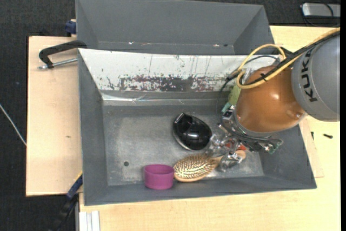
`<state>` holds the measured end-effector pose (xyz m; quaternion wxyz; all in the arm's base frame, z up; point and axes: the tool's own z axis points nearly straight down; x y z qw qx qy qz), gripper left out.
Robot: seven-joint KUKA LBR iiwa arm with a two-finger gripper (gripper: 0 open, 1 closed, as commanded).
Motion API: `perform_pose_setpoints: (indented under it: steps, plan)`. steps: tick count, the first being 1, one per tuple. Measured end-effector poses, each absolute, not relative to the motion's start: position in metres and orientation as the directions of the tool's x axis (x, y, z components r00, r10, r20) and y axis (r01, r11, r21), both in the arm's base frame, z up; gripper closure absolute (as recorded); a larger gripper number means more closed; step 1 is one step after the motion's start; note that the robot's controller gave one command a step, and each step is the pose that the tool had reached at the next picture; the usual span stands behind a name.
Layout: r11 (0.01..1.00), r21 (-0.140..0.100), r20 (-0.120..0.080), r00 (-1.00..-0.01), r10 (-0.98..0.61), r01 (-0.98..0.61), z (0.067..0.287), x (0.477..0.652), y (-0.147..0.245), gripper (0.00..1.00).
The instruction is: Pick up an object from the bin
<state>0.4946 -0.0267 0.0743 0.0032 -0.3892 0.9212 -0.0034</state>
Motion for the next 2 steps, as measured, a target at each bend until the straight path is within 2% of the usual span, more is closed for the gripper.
perform_pose_setpoints:
  steps: [2]
  plan:
    - [0.699, -0.002, -0.004, -0.699, -0.715, -0.715, 0.0829, 0.495, -0.0257, 1.0]
